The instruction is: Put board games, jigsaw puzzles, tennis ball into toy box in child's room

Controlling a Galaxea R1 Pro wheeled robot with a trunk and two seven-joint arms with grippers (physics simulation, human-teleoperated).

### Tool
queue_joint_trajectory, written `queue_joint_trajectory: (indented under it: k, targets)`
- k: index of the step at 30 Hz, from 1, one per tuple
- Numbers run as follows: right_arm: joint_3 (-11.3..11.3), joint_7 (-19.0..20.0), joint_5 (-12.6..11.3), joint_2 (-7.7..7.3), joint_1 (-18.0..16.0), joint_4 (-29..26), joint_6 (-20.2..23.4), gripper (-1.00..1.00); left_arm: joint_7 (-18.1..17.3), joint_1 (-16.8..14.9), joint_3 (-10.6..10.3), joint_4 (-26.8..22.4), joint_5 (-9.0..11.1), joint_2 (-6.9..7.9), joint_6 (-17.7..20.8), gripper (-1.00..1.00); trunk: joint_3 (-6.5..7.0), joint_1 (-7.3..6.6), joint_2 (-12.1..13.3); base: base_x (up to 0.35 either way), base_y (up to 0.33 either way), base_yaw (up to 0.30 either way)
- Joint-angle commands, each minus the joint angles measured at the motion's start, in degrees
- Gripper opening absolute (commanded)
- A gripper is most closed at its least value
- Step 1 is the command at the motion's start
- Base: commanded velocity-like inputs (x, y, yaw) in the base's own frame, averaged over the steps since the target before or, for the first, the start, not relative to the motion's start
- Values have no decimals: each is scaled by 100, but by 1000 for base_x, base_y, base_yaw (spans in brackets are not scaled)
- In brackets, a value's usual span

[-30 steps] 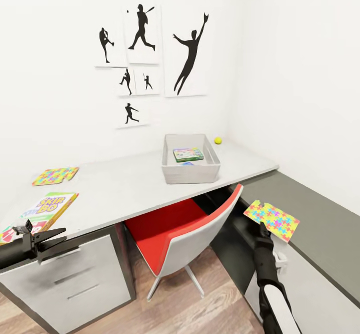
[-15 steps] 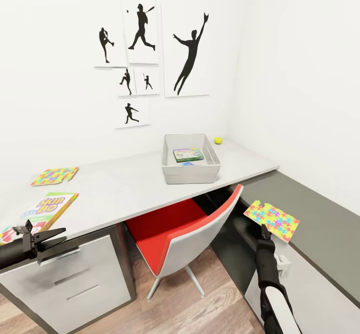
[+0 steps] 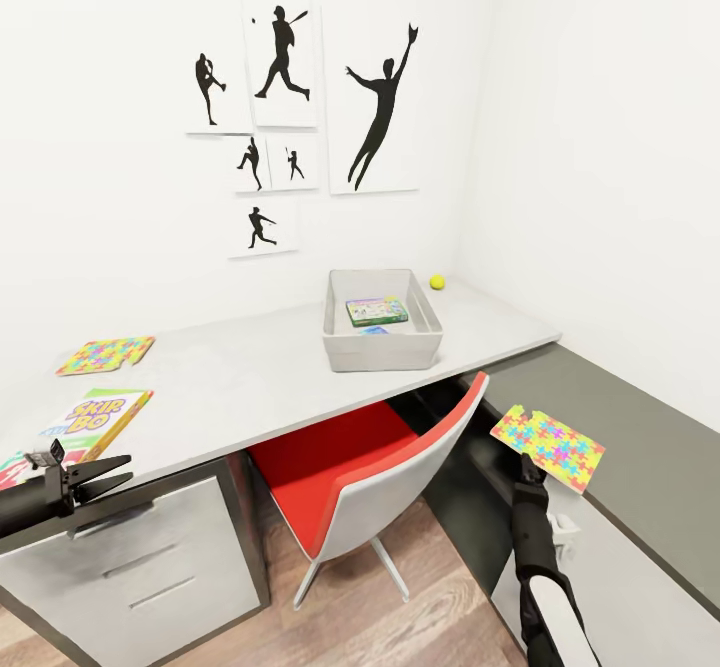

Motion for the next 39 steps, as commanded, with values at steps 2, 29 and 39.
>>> queue_joint_trajectory:
  k: [2, 29, 39]
  targets:
    - [-5, 40, -61, 4, -4, 6, -3, 100, -27, -3, 2, 1, -7, 1, 61, 100, -5, 0, -3, 3, 0, 0]
    - [-5, 40, -53, 4, -21, 77, -3, 100, -27, -3, 12, 3, -10, 2, 61, 100, -5, 0, -3, 66, 0, 0]
    - [-5, 40, -53, 4, -30, 89, -3, 100, -27, -3, 13, 3, -8, 2, 61, 100, -5, 0, -3, 34, 0, 0]
